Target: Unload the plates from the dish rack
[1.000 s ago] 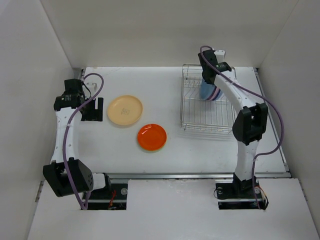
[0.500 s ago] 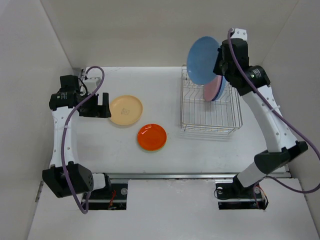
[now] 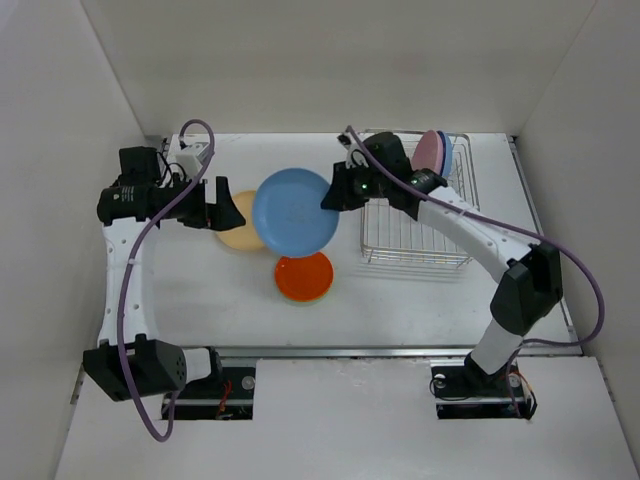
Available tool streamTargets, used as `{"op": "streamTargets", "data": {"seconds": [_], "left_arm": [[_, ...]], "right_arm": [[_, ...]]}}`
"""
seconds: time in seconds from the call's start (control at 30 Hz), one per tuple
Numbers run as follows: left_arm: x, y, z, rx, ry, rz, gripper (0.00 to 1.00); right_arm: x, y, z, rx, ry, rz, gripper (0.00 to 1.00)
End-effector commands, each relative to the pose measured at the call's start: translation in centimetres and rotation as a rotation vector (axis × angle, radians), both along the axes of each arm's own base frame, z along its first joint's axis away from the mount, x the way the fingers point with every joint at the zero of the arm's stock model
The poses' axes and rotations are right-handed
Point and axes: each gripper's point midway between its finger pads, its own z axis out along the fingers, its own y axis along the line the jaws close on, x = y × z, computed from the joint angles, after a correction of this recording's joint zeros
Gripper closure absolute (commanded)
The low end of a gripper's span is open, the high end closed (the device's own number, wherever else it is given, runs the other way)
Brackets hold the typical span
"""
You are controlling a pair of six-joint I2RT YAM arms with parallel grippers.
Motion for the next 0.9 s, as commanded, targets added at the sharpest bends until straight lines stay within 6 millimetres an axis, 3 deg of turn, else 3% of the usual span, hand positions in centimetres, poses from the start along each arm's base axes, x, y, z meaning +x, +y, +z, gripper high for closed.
{"op": "streamTargets", "data": {"seconds": [0.0,0.2,0.27,0.33,0.37,0.47,0.5,0.6,0.87], "left_arm": [[0.8,-0.3,-0.7,0.018,-0.014,0.002,0.05],[1.5,-0.9,-2.5,0.066,0.033,-0.024,0.08],[1.8,-0.5,-3.7,0.101,0.068,-0.009,0.18],[1.7,-0.3,-4.1,0.11,0.087,-0.003,0.34],[1.7,-0.3,-4.1,0.11,0.087,-0.003,0.54],[1.7,-0.3,-4.2,0.104,0.105,0.004,0.82],[1.7,-0.1,-4.0,0.111,0.111,0.018,0.98],[1.7,0.4,-4.0,0.134,0.119,0.043,1.0],[1.8,1.7,-4.9,0.199,0.157,0.094,1.0]], "right_arm": [[-1.7,4.3,6.8,0.201,-0.153,0.166,1.0],[-2.8,7.3,6.2,0.222,-0.142,0.235,1.0],[-3.1,7.8,6.0,0.232,-0.132,0.249,1.0],[-3.5,8.4,5.0,0.228,-0.102,0.265,1.0],[-3.5,8.4,5.0,0.228,-0.102,0.265,1.0],[-3.2,8.8,4.2,0.222,-0.086,0.272,1.0],[-3.4,9.1,4.2,0.219,-0.088,0.272,1.0],[-2.6,8.6,3.9,0.189,-0.082,0.211,1.0],[-1.2,6.1,5.3,0.106,-0.131,0.059,1.0]]}}
